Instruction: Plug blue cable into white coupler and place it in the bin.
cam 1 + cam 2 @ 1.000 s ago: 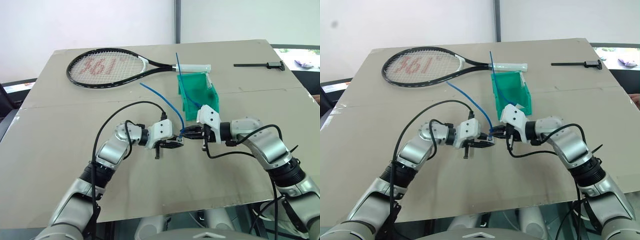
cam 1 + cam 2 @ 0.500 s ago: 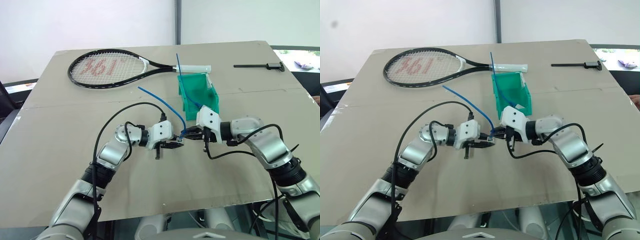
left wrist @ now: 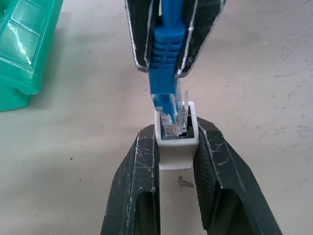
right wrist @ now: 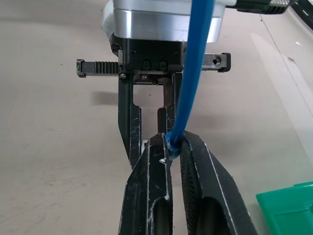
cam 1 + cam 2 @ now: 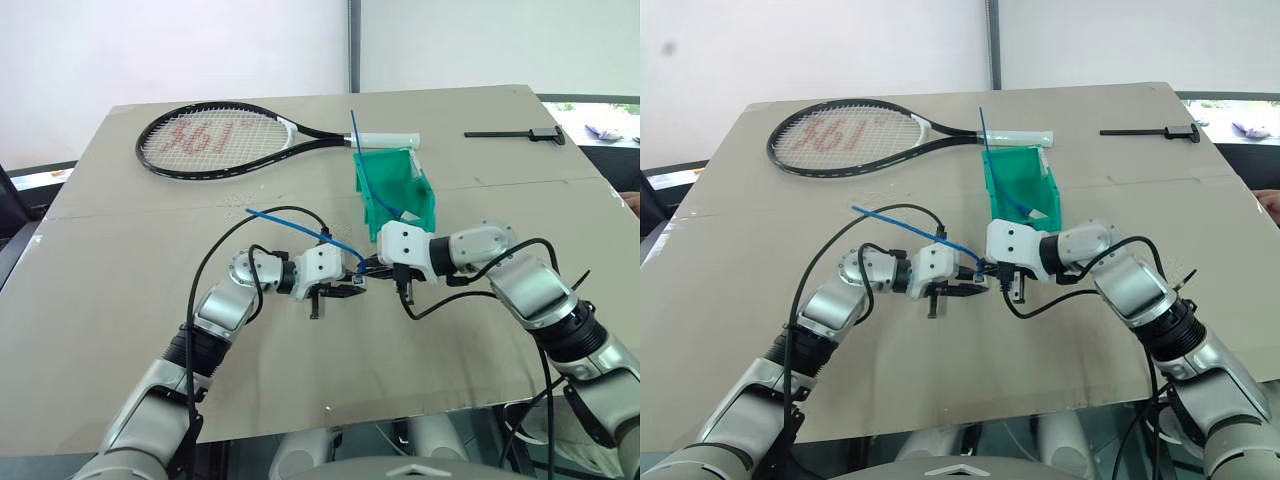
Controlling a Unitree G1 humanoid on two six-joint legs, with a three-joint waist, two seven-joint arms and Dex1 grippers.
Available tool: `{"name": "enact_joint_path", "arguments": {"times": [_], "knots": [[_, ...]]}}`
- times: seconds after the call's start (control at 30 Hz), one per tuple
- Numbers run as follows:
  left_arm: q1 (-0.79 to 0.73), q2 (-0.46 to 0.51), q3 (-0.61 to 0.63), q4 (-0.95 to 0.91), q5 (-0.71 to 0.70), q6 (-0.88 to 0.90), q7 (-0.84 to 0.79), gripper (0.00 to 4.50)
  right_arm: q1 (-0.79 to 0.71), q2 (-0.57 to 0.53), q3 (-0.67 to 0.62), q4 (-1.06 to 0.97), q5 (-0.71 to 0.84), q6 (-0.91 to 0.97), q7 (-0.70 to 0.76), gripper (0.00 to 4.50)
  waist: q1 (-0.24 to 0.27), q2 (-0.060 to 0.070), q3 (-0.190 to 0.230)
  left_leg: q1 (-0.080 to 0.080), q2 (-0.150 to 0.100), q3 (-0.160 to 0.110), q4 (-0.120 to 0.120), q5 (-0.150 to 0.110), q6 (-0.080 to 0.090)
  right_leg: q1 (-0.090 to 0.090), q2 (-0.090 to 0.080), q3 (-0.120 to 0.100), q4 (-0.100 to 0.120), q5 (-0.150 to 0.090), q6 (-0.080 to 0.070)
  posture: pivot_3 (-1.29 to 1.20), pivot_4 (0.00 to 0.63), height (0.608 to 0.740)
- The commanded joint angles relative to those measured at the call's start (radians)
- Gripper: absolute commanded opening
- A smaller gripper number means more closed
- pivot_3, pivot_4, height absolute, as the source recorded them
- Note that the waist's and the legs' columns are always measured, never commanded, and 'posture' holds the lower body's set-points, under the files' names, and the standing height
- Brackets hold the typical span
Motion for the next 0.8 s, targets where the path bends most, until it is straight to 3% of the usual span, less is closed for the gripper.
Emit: {"name": "enact_joint_path", "arguments": {"times": [0.03,0.4,0.8], "knots": [[0.018,0.002,-0.006,0.018,0.027,-0.004,0.004,0.34,-0.009,-0.020,0.041,-0.018,-0.022,0.053,0.046,0.00,0.000,0.000,0.000,0.000,0.000,0.000,0.000,0.000,0.000,0.000,0.000,0.000,0.000,0.000,0.000,0.00,0.150,0.740],[0.019,0.001,-0.006,0.023,0.026,-0.014,0.004,0.34,-0.022,-0.004,0.047,-0.007,-0.024,0.090,0.050,0.00,0.001,0.000,0.000,-0.001,0.000,-0.001,0.000,0.000,0.000,0.000,-0.001,-0.001,-0.001,0.000,0.000,0.00,0.150,0.740],[0.020,0.005,-0.001,0.001,0.019,0.006,0.002,0.34,0.046,0.069,0.111,0.213,-0.101,0.001,0.009,0.00,-0.006,0.001,-0.012,0.003,0.000,-0.001,0.000,0.000,0.000,0.003,0.000,-0.001,-0.001,0.000,0.000,0.00,0.150,0.740]]}}
